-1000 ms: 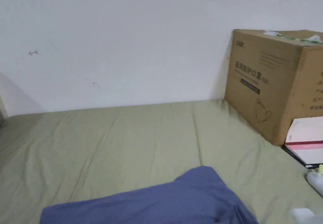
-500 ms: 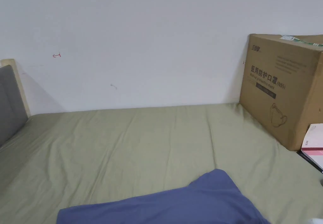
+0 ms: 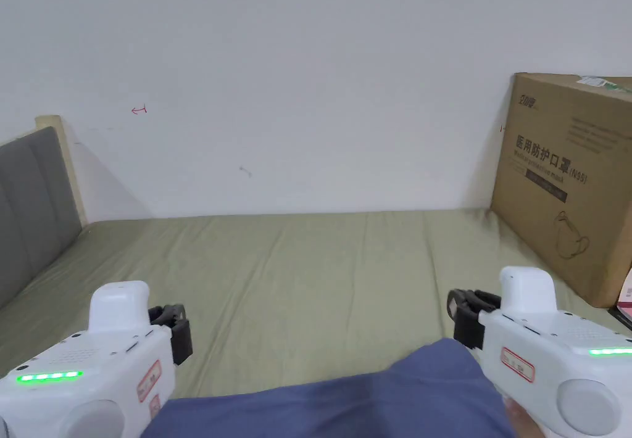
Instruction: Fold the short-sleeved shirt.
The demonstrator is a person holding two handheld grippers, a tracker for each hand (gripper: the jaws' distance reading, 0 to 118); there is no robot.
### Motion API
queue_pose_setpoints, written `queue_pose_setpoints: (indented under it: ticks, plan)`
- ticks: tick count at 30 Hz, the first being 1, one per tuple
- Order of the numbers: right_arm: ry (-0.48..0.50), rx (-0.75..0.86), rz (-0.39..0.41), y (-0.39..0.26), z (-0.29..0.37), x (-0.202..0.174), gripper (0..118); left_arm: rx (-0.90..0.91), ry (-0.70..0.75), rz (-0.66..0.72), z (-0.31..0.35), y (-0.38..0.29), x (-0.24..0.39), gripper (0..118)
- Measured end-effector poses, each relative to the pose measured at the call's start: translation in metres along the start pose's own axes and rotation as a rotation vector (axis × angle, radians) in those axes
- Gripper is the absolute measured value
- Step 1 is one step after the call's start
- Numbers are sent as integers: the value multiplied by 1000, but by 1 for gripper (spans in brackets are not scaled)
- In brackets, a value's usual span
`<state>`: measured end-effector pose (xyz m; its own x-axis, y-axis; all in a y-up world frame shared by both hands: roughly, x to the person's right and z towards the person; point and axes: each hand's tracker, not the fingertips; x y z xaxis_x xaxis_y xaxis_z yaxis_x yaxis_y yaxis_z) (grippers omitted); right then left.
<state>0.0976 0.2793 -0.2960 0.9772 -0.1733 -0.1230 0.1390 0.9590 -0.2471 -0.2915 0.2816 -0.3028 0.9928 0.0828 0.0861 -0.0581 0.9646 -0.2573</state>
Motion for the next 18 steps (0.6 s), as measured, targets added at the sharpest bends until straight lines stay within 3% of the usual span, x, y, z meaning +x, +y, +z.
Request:
queue_pose_setpoints:
  ticks: [3,8,12,15,16,17,18]
  plan:
    - [2,2,-55,6,-15,-6,0,-8,-20,3,-11,-1,8,0]
    - [-9,-36,-47,12,-54,2,0,-155,-7,5,-61,12,-21,0]
    - [20,-136,-93,4,-84,12,0,-603,26,94,-149,0,-74,0]
    - [8,-178,-88,-10,-104,19,0,-903,-11,260,-210,-44,-121,1]
    - [4,-199,-83,-15,-112,21,0,-931,-26,303,-223,-60,-134,14]
    - [5,-225,-81,-20,-120,24,0,-943,-3,288,-232,-73,-141,47]
    - [6,-247,-84,-25,-127,27,0,-951,45,251,-240,-85,-145,102]
